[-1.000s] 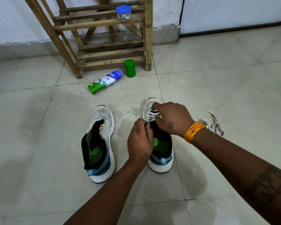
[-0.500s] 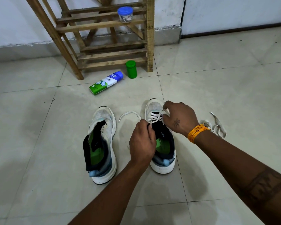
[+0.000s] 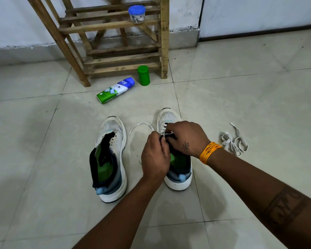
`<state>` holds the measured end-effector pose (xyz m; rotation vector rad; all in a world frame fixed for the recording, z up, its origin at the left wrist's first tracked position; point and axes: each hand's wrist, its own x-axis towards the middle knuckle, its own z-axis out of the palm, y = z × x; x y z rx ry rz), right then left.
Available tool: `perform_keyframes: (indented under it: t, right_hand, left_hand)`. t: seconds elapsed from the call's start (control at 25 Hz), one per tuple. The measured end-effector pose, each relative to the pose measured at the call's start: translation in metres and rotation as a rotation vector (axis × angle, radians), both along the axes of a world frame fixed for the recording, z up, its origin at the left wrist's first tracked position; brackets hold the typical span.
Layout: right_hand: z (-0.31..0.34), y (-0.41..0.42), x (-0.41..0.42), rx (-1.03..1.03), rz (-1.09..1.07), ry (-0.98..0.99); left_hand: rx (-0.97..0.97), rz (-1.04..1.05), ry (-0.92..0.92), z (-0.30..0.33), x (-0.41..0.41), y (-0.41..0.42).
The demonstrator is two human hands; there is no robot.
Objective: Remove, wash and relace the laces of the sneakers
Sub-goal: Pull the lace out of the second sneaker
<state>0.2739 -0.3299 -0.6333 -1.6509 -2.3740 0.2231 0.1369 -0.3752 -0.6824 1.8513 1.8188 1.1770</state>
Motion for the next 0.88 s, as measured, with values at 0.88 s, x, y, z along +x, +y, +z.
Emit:
perform_keyframes:
  t: [0.88]
  right_hand:
    - [-0.03,-0.016,-0.002,-0.131,-0.409,0.609]
  left_hand:
    - [-0.173,0.128,-0.003,0.019,0.016,0.006]
